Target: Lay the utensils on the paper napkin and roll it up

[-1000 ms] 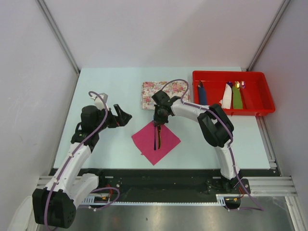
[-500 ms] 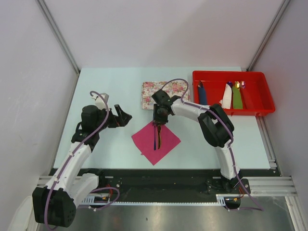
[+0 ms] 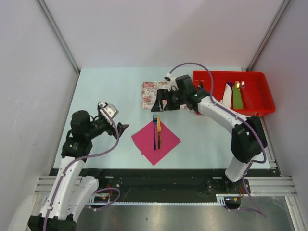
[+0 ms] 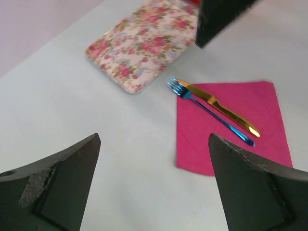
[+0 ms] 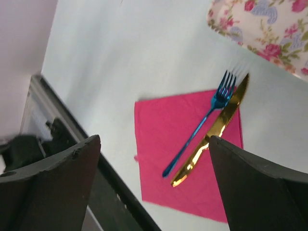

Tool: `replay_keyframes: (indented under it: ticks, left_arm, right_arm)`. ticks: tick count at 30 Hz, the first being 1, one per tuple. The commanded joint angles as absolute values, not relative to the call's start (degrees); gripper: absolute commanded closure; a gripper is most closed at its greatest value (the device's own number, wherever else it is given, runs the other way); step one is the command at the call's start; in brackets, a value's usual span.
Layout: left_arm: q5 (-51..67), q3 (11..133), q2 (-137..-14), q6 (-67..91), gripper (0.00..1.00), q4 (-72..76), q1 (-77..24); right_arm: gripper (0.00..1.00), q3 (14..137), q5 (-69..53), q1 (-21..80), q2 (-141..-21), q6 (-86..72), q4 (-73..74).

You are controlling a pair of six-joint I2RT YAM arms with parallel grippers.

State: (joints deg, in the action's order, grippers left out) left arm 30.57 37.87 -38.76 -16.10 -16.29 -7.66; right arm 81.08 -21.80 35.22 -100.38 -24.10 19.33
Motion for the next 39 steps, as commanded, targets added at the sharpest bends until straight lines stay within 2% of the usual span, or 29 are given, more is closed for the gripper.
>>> replay_keyframes:
  ticks: [1, 3, 9, 10, 15, 17, 19, 25, 30, 39]
  left_arm:
    - [46.2, 40.5, -38.5, -37.0, 0.00, -31.0, -11.1]
    - [47.5, 36.9, -36.2, -40.3, 0.00, -31.5, -14.5]
    - [36.8, 25.0, -35.2, -47.3, 0.03, -22.8, -39.3]
    - [35.7, 24.4, -38.3, -47.7, 0.07, -21.6, -44.1]
    - [34.6, 24.5, -50.3, -47.6, 0.21, -14.9, -51.8]
    - [32.5, 25.7, -55.2, -48.3, 0.33, -13.4, -55.4]
    - [30.8, 26.8, -58.0, -51.2, 0.46, -13.6, -56.7]
    - [27.8, 29.4, -64.3, -53.1, 0.60, -13.3, -57.4]
    - [26.2, 30.1, -67.1, -54.7, 0.67, -13.2, -58.3]
    - [24.8, 31.6, -70.7, -57.7, 0.73, -14.2, -60.0]
  right_arm:
    - [0.00, 74.7, -44.5, 30.1, -97.1, -12.8, 20.0]
    - [0.00, 72.3, -49.6, 28.4, -96.9, -11.6, 23.5]
    - [0.00, 63.7, -56.1, 26.3, -95.9, -13.8, 20.8]
    - [0.00, 63.2, -55.7, 26.3, -96.0, -13.9, 21.1]
    - [0.00, 62.2, -55.5, 25.1, -96.4, -12.2, 22.8]
    - [0.00, 62.5, -56.2, 24.4, -96.9, -11.8, 23.6]
    - [0.00, 62.1, -57.9, 23.7, -97.4, -11.6, 24.2]
    - [0.00, 62.4, -57.5, 23.1, -97.1, -11.8, 24.2]
    - [0.01, 62.6, -58.0, 22.7, -97.6, -11.9, 24.3]
    - [0.00, 63.4, -57.7, 22.0, -98.4, -12.3, 24.7]
